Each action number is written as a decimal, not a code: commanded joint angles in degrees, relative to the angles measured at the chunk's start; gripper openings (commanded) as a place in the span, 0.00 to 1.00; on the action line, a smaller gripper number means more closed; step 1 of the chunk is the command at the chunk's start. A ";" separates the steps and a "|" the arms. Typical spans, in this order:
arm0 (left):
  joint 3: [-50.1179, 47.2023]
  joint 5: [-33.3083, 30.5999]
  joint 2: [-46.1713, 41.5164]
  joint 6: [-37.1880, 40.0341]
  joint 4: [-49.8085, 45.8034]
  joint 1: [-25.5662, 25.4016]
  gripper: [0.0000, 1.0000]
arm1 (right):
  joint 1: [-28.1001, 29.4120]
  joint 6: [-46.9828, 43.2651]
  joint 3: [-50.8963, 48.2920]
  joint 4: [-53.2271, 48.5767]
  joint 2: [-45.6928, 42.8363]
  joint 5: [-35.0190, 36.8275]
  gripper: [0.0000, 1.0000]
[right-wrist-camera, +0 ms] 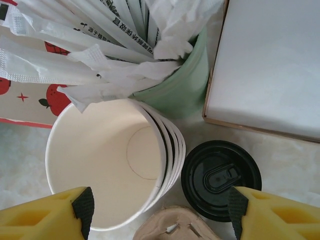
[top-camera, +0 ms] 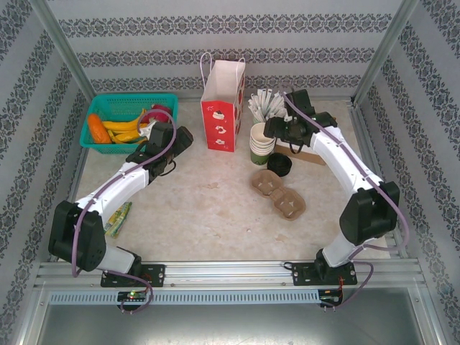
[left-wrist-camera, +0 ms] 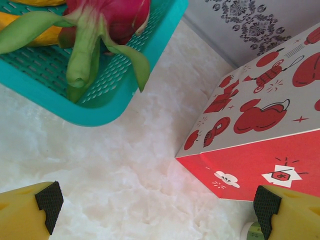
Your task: Pack the takeout coffee
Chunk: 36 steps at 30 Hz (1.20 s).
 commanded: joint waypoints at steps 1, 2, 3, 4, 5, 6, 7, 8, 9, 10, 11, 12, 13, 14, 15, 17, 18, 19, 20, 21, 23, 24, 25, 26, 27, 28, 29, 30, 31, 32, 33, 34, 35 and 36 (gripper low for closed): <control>0.94 1.38 1.44 0.76 2.72 -0.62 1.00 | 1.31 -2.67 3.56 -4.53 2.18 4.24 0.72; 1.04 1.84 1.59 1.10 3.29 -0.63 1.00 | 1.34 -2.71 4.11 -4.56 2.67 4.12 0.71; 1.11 2.45 1.70 1.55 4.13 -0.66 1.00 | 1.53 -2.81 4.86 -4.76 3.39 4.03 0.69; 1.17 2.83 1.82 1.90 4.71 -0.66 1.00 | 1.80 -3.22 5.63 -5.00 4.04 4.18 0.68; 1.29 3.10 1.96 2.15 5.02 -0.65 1.00 | 2.11 -3.82 6.20 -5.36 4.59 4.62 0.65; 1.57 3.28 2.03 2.39 5.12 -0.62 1.00 | 2.51 -4.59 6.98 -6.08 5.19 5.75 0.63; 1.83 3.53 2.17 2.66 5.01 -0.63 1.00 | 2.96 -5.16 7.61 -6.59 5.59 6.92 0.60; 1.99 3.74 2.21 2.95 5.02 -0.66 1.00 | 3.19 -5.48 8.02 -6.93 5.96 8.00 0.56; 2.24 3.99 2.27 3.34 5.01 -0.62 1.00 | 3.33 -5.87 8.35 -7.03 6.37 8.60 0.53; 2.29 4.16 2.34 3.47 5.01 -0.62 1.00 | 3.36 -6.09 8.60 -7.20 6.68 8.85 0.49; 2.33 4.20 2.24 3.36 4.90 -0.62 1.00 | 3.39 -6.36 8.80 -7.25 7.02 9.01 0.46; 2.32 4.21 2.24 3.27 4.60 -0.62 1.00 | 3.38 -6.70 9.15 -7.51 7.39 9.04 0.44; 2.24 4.08 2.26 3.10 4.30 -0.62 1.00 | 3.38 -7.00 9.59 -7.81 7.70 9.02 0.41; 2.08 3.95 2.22 2.92 4.07 -0.64 1.00 | 3.43 -7.12 9.75 -7.99 7.84 9.05 0.40; 1.93 3.75 2.22 2.64 3.80 -0.62 1.00 | 3.43 -7.28 9.76 -7.96 7.93 8.86 0.39; 1.69 3.59 2.27 2.40 3.31 -0.63 1.00 | 3.43 -7.39 9.73 -7.87 8.23 8.76 0.39; 1.67 3.50 2.32 2.24 2.98 -0.62 1.00 | 3.43 -7.46 9.65 -7.84 8.44 8.80 0.40; 1.76 3.50 2.36 2.17 2.74 -0.62 1.00 | 3.43 -7.47 9.50 -7.79 8.63 9.00 0.40; 1.75 3.50 2.41 2.08 2.58 -0.62 1.00 | 3.42 -7.56 9.32 -7.62 8.79 9.04 0.40; 1.76 3.37 2.39 1.96 2.42 -0.62 1.00 | 3.47 -7.64 9.19 -7.41 9.06 8.85 0.40; 1.81 3.11 2.40 1.83 2.37 -0.62 1.00 | 3.46 -7.73 9.13 -7.20 9.56 8.05 0.36; 1.80 2.98 2.39 1.81 2.18 -0.62 1.00 | 3.43 -7.82 9.20 -6.96 9.78 7.79 0.33; 1.80 2.87 2.52 1.82 2.11 -0.62 1.00 | 3.52 -7.78 9.23 -6.87 9.95 7.64 0.32; 1.92 2.74 2.53 1.79 2.04 -0.66 1.00 | 3.53 -7.87 9.26 -6.66 10.03 7.66 0.30; 1.91 2.65 2.48 1.80 2.02 -0.62 1.00 | 3.51 -8.13 9.34 -6.45 10.10 7.66 0.28; 1.94 2.50 2.57 1.82 1.82 -0.63 1.00 | 3.61 -8.25 9.47 -6.49 10.13 7.90 0.26; 2.07 2.54 2.62 1.82 1.69 -0.62 1.00 | 3.67 -8.47 9.50 -6.33 10.12 8.39 0.24; 2.06 2.49 2.65 1.82 1.64 -0.62 1.00 | 3.75 -8.73 9.50 -6.25 10.13 8.86 0.22; 2.12 2.23 2.69 1.74 1.44 -0.63 1.00 | 3.85 -9.03 9.38 -5.95 9.96 9.56 0.19; 2.24 1.76 2.78 1.52 0.99 -0.62 1.00 | 3.97 -9.34 9.38 -5.90 9.88 10.11 0.18; 2.28 1.37 2.72 1.40 0.62 -0.62 1.00 | 4.06 -9.51 9.47 -5.95 9.79 10.54 0.17; 2.36 1.07 2.74 1.31 0.42 -0.63 1.00 | 4.12 -9.73 9.51 -5.95 9.65 10.87 0.15; 2.37 0.91 2.72 1.29 0.33 -0.62 1.00 | 4.13 -9.97 9.54 -5.89 9.40 11.09 0.14; 2.46 0.95 2.71 1.29 0.28 -0.63 1.00 | 4.15 -10.08 9.40 -5.84 9.19 11.14 0.12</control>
